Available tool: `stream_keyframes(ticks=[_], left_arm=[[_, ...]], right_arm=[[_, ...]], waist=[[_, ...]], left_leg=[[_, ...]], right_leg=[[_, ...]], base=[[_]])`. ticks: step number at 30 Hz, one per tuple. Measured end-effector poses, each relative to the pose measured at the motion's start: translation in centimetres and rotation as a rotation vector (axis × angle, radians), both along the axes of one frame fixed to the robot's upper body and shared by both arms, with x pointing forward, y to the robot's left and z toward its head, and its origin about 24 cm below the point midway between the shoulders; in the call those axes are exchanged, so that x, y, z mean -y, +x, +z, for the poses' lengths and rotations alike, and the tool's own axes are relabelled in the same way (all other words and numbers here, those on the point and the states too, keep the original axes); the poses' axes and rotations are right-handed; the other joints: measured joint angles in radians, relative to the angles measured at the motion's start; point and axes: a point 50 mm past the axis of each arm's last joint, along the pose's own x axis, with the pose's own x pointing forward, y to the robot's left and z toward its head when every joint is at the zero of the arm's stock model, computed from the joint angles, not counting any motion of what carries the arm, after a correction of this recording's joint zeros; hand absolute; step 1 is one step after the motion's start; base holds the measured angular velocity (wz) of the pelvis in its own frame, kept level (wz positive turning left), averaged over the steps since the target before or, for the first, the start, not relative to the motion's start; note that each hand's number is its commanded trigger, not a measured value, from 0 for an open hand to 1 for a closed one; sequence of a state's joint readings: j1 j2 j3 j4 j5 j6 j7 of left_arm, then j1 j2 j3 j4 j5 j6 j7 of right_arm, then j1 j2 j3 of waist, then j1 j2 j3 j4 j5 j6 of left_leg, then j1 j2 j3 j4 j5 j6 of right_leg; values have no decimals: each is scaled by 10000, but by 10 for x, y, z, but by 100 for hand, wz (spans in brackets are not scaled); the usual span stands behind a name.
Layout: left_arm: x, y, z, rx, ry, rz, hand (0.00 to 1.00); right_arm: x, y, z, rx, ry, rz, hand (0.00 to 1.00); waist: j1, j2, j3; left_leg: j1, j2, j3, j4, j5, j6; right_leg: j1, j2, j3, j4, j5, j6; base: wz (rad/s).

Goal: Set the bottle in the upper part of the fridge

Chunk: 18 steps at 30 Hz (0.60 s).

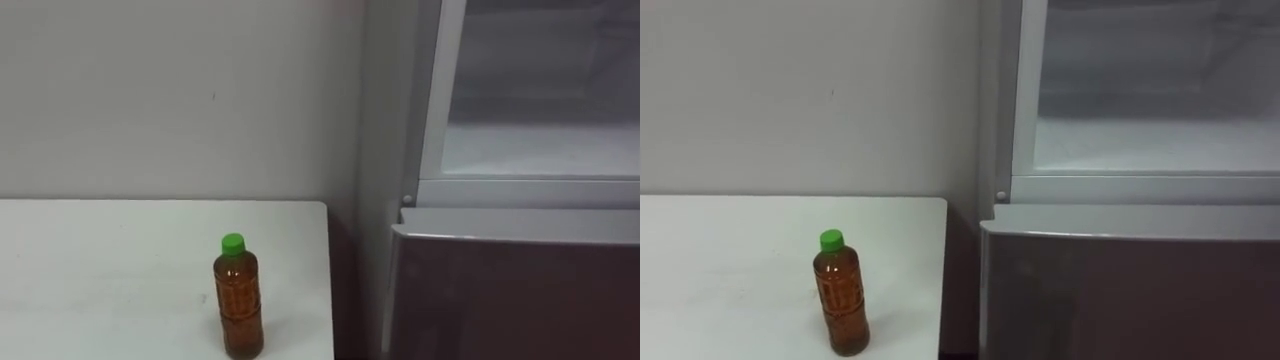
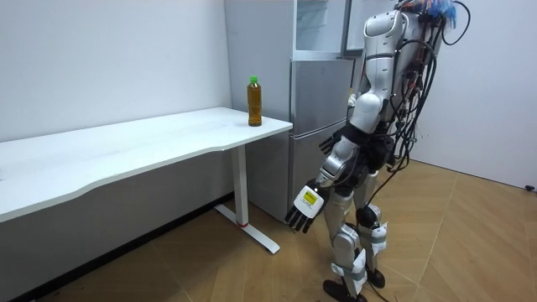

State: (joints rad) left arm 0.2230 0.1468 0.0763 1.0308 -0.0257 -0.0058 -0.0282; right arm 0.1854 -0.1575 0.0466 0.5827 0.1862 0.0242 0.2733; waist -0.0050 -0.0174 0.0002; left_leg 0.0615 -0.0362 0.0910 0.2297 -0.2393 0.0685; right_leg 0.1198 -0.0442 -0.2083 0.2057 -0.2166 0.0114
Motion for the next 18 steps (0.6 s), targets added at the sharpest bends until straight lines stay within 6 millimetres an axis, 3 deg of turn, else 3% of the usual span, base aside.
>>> stream_keyframes(ticks=[7, 12, 18], left_arm=[[-4, 5, 2, 70, -116, -344, 0], [-8, 8, 4, 154, -283, -550, 0], [-12, 9, 5, 149, -103, -744, 0]], right_arm=[[-5, 31, 36, 1868, 146, 1324, 0], [-5, 51, 74, 3434, -79, 2415, 0], [-5, 58, 96, 4148, -351, 3069, 0]], waist=[[120, -87, -45], [121, -123, -12], [128, -218, 46]], left_leg=[[-222, 35, 27, 123, -13, 17], [-230, 38, 33, 114, -12, 18], [-170, 37, 51, 66, -7, 20]], right_leg=[[-133, -32, -211, 46, 19, -10], [-152, -28, -163, 62, 20, -10], [-156, 12, 14, 68, 23, -7]], base=[[2], [0], [-4]])
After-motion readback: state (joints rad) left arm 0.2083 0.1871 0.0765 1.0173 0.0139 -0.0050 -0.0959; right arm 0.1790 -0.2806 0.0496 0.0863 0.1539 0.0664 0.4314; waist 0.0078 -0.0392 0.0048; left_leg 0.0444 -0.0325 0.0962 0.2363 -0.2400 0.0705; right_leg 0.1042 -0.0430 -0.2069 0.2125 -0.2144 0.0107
